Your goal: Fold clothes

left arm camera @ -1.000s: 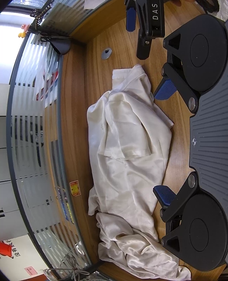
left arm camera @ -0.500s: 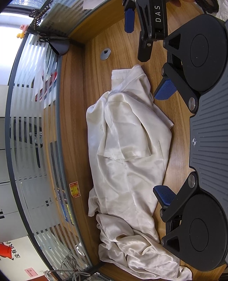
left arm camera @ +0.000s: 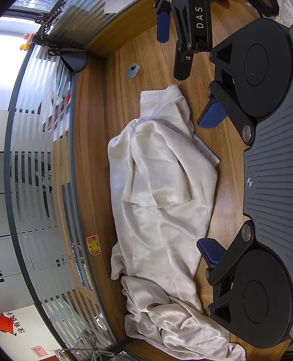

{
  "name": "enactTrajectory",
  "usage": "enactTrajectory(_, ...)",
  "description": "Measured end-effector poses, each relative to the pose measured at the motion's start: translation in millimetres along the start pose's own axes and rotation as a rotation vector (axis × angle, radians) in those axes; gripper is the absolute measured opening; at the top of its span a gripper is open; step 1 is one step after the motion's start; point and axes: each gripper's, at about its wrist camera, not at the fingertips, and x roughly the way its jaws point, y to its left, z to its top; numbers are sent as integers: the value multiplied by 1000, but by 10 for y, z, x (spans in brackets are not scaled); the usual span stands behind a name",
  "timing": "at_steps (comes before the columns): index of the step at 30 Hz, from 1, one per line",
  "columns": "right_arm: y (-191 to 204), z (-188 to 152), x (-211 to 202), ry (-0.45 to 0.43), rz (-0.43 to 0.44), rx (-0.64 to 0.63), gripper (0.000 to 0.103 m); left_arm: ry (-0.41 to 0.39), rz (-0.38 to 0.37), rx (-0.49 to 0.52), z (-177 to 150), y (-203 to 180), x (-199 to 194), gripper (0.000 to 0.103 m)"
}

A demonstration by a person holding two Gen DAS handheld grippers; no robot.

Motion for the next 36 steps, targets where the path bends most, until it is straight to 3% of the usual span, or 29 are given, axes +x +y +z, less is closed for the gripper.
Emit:
enactTrajectory(28, 71, 1, 16, 19, -1, -36, 103, 24, -6, -48, -51, 86, 40, 103)
enactTrajectory(36, 177, 55, 112, 50, 18, -79, 103, 68, -32, -139, -83, 288, 145, 103)
